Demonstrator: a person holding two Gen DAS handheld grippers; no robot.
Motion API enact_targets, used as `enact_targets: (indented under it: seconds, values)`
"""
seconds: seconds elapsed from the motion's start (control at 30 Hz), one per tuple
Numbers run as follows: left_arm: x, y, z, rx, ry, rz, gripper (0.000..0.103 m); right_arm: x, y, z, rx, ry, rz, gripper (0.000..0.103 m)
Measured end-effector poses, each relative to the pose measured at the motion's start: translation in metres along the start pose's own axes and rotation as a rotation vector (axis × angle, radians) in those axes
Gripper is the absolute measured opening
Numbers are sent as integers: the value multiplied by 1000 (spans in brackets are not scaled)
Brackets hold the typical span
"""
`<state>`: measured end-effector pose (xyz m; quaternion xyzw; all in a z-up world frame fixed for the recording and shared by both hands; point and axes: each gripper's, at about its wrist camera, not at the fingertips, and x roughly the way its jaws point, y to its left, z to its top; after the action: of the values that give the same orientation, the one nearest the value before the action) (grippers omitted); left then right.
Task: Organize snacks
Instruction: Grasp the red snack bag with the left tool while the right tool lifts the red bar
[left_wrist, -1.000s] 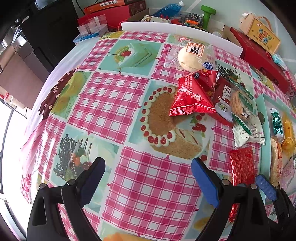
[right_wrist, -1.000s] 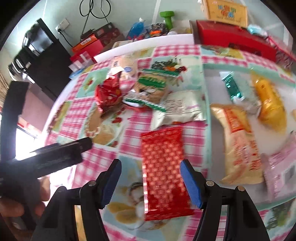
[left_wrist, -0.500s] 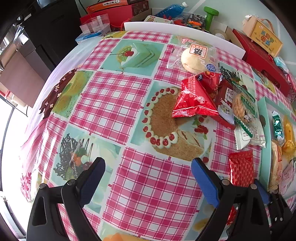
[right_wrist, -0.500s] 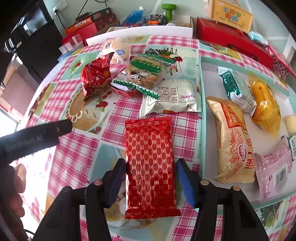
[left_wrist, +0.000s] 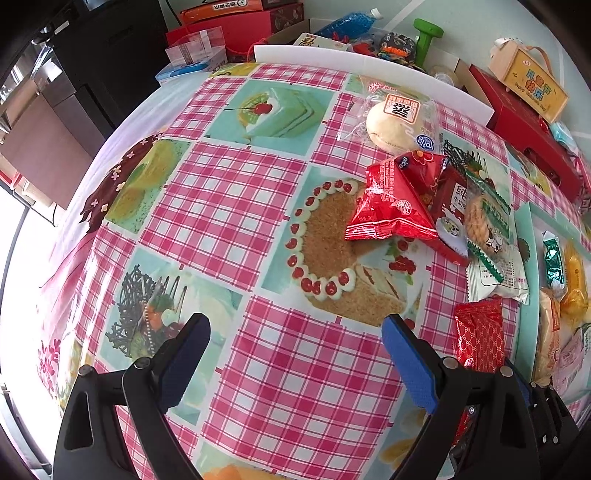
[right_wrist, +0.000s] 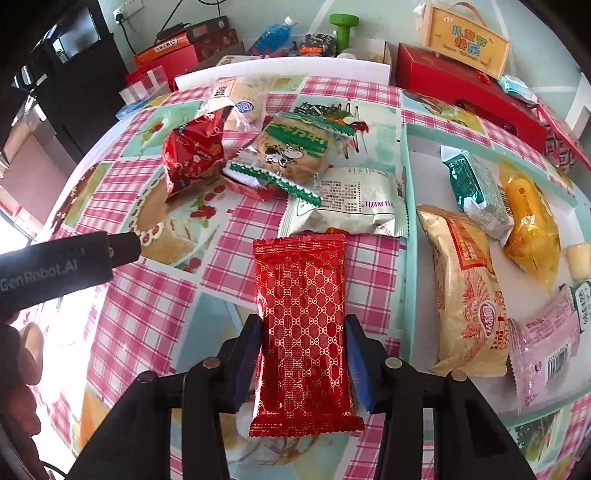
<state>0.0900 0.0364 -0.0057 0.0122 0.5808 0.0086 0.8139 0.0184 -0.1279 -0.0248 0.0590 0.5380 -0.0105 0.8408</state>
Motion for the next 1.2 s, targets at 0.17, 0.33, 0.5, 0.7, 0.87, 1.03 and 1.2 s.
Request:
enact_targets:
  seconds: [0.17, 0.33, 0.5, 0.7, 0.87, 1.03, 1.2]
  values:
    - [0, 0, 0, -8, -2, 0, 94, -1, -3, 1, 14, -4, 20, 47]
    - [-1, 0, 0, -7, -4, -1, 94, -5, -4, 2, 22, -21, 30, 47]
    - [-1, -1, 0, -5, -3, 0, 94, -11, -6, 3, 32, -37, 37, 47]
    - [-2, -3, 1, -13, -10, -11, 94, -28, -13, 5, 59, -84, 52, 47]
    - [-10, -1, 7, -24, -47, -46, 94, -54, -21, 11, 87, -179, 76, 47]
    - [-18, -4, 23, -49, -105, -155, 94, -58, -39, 23, 122, -233, 51, 47]
    - [-11, -15, 37, -31, -138, -188, 83, -60, -62, 26, 184, -252, 17, 47]
